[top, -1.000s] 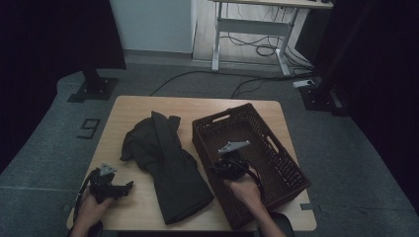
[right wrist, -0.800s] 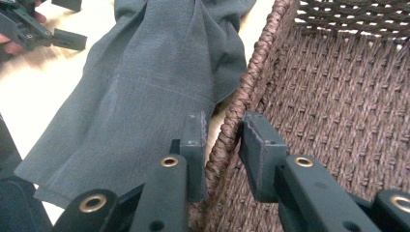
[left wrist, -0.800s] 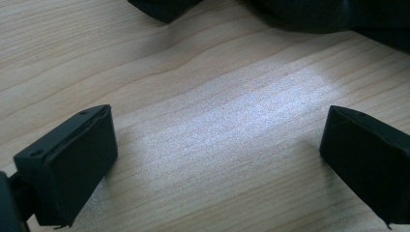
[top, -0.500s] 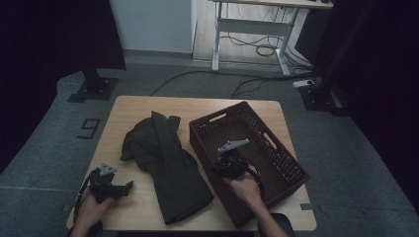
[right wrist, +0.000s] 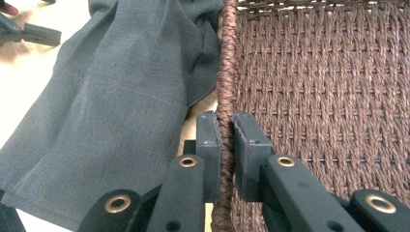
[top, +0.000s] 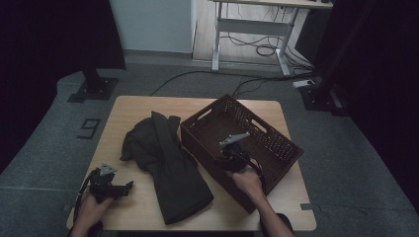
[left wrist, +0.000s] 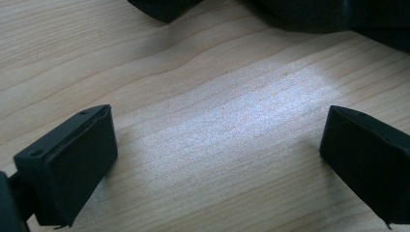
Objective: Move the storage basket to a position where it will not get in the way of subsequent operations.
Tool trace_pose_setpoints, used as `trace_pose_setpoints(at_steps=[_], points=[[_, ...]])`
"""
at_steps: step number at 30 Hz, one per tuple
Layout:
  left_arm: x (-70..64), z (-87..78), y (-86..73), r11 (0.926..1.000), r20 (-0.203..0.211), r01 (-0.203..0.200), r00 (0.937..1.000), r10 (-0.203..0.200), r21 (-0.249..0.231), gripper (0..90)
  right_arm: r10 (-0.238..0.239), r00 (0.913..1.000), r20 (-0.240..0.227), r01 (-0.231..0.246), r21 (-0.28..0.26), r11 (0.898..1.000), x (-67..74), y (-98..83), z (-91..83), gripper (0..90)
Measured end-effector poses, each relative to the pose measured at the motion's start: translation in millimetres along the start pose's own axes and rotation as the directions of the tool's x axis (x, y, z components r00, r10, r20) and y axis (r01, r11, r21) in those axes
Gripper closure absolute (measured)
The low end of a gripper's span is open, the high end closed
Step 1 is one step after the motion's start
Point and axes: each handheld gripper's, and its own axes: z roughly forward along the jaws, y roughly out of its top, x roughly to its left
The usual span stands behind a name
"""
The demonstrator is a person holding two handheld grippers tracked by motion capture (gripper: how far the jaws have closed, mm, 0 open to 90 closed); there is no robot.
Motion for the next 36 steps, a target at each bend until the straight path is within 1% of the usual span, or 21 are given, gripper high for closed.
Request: trace_pose_setpoints(at_steps=[3, 7, 8, 9, 11, 12, 13, 16, 19, 20, 21, 22, 24, 25, 26, 29, 33, 35, 36], points=[[0.0, 0.0, 0.0, 1.0000, 0.000, 0.000, 1.0000, 0.000, 0.000, 0.0, -0.001, 1.0000, 0.004, 0.001, 0.005, 1.000, 0.0, 1.6, 0.7, 81.4], [0.0, 0.0, 0.0, 1.0000, 0.000, 0.000, 1.0000, 0.000, 0.000, 0.0, 0.002, 0.9999, -0.010, -0.002, 0.011, 1.000, -3.2, 3.2, 0.9, 78.9], [0.0, 0.0, 0.0, 1.0000, 0.000, 0.000, 1.0000, 0.000, 0.000, 0.0, 0.008, 1.0000, 0.002, -0.008, 0.011, 1.000, -3.1, 2.9, -0.3, 74.2], [0.0, 0.0, 0.0, 1.0000, 0.000, 0.000, 1.0000, 0.000, 0.000, 0.0, 0.008, 1.0000, 0.002, -0.008, 0.011, 1.000, -3.1, 2.9, -0.3, 74.2], [0.0, 0.0, 0.0, 1.0000, 0.000, 0.000, 1.0000, 0.000, 0.000, 0.0, 0.007, 0.9995, 0.031, -0.008, 0.015, 1.000, -2.6, 2.3, -2.6, 66.4], [0.0, 0.0, 0.0, 1.0000, 0.000, 0.000, 1.0000, 0.000, 0.000, 0.0, 0.005, 0.9993, 0.037, -0.005, 0.014, 1.000, -3.0, 2.0, -4.6, 62.9], [0.0, 0.0, 0.0, 1.0000, -0.001, 0.000, 1.0000, 0.000, 0.000, 0.0, 0.011, 0.9993, 0.036, -0.012, 0.011, 1.000, -3.5, 1.6, -7.6, 58.6], [0.0, 0.0, 0.0, 1.0000, 0.000, 0.000, 1.0000, 0.000, 0.000, 0.0, 0.024, 0.9989, 0.039, -0.024, 0.001, 1.000, -4.1, -0.5, -15.8, 54.0], [0.1, 0.0, 0.0, 1.0000, 0.000, -0.002, 1.0000, 0.002, 0.000, 0.0, 0.031, 0.9991, 0.028, -0.030, -0.014, 0.999, -4.8, -5.2, -24.7, 54.1], [0.1, 0.0, 0.0, 1.0000, 0.000, -0.001, 1.0000, 0.001, 0.000, 0.0, 0.031, 0.9992, 0.027, -0.030, -0.015, 0.999, -4.4, -9.4, -29.2, 54.1], [0.1, 0.0, 0.0, 1.0000, 0.000, -0.001, 1.0000, 0.001, 0.000, 0.0, 0.031, 0.9992, 0.027, -0.030, -0.015, 0.999, -4.4, -9.4, -29.2, 54.1], [0.1, 0.0, 0.0, 1.0000, 0.000, -0.001, 1.0000, 0.001, 0.000, 0.0, 0.029, 0.9994, 0.020, -0.029, -0.009, 1.000, -3.5, -14.3, -32.2, 54.3], [0.1, 0.0, 0.0, 1.0000, 0.000, -0.001, 1.0000, 0.001, -0.001, 0.0, 0.031, 0.9993, 0.021, -0.031, -0.001, 1.000, -2.7, -16.8, -33.1, 54.2], [-0.1, 0.2, -0.1, 1.0000, 0.000, 0.001, 1.0000, -0.001, -0.002, 0.0, 0.026, 0.9991, 0.034, -0.027, 0.017, 0.999, -1.1, -22.1, -35.0, 54.3], [-0.1, 0.2, -0.1, 1.0000, 0.000, 0.001, 1.0000, -0.001, -0.002, 0.0, 0.026, 0.9991, 0.034, -0.027, 0.017, 0.999, -1.1, -22.1, -35.0, 54.3], [0.0, 0.1, 0.0, 1.0000, 0.000, 0.000, 1.0000, 0.000, -0.002, 0.0, 0.033, 0.9986, 0.042, -0.033, 0.018, 0.999, -0.1, -29.9, -39.2, 57.9], [0.0, 0.1, 0.0, 1.0000, 0.000, 0.000, 1.0000, 0.000, -0.001, 0.0, 0.038, 0.9986, 0.037, -0.038, 0.005, 0.999, 0.9, -37.6, -47.3, 63.5], [0.0, 0.1, 0.0, 1.0000, 0.000, 0.000, 1.0000, 0.000, -0.001, 0.0, 0.035, 0.9988, 0.034, -0.035, 0.001, 0.999, 2.2, -41.4, -50.6, 64.8], [0.0, 0.1, 0.0, 1.0000, 0.000, 0.000, 1.0000, 0.000, -0.001, 0.0, 0.035, 0.9990, 0.030, -0.035, 0.003, 0.999, 3.7, -45.7, -53.3, 66.9]])
